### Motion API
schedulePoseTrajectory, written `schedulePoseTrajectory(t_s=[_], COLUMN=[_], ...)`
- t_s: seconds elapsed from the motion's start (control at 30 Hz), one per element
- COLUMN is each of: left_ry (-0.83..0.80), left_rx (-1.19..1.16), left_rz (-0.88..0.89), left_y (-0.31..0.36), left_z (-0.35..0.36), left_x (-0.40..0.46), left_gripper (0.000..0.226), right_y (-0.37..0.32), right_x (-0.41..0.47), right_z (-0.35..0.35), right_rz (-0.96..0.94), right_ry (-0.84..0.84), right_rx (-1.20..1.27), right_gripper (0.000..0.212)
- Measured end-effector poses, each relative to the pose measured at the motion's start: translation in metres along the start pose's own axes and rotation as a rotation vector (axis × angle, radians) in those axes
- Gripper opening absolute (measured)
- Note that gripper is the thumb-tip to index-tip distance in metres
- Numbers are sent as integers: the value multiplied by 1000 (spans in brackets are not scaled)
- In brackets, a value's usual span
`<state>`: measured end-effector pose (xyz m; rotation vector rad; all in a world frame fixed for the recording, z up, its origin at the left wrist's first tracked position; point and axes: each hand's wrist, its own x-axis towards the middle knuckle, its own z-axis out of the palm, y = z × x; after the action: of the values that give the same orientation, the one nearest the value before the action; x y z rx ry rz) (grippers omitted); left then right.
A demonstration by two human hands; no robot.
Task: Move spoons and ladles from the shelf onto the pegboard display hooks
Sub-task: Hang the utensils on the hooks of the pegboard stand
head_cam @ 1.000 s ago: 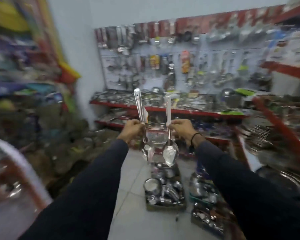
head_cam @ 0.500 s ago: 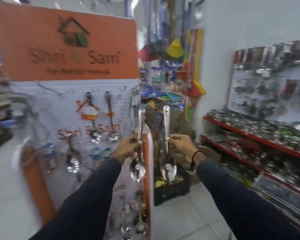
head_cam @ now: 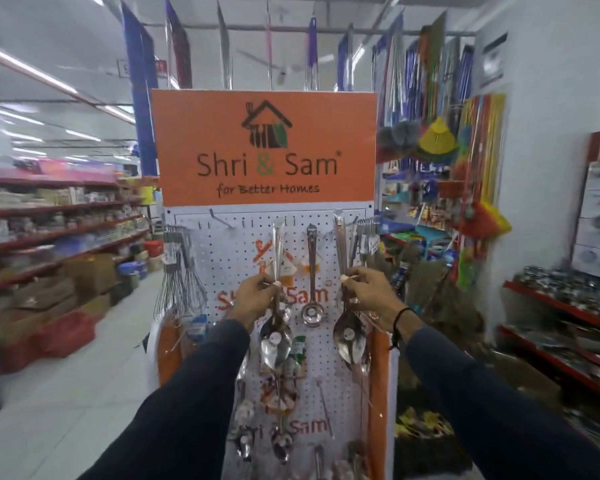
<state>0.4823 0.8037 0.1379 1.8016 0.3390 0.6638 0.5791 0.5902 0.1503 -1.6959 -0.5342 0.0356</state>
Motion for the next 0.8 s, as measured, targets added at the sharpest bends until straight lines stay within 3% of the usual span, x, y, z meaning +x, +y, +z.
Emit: schedulePoseTrajectory(t_s=[0.1,0.37,0.8], left_ry=[-30,-111,34], left_rx=[21,-36,-201], left_rz=[-45,-35,-15], left_y=[-7,-28,-35], left_z=[-6,-6,8], left_x=[15,31,30], left_gripper=[4,11,14], right_y=[-7,-4,5], right_x=[9,21,38], right_z=[12,41,59], right_rz=[-11,26,-10], right_ry=[1,-84,-65], right_rx=[-61,-73,-92], right_gripper=[23,30,31])
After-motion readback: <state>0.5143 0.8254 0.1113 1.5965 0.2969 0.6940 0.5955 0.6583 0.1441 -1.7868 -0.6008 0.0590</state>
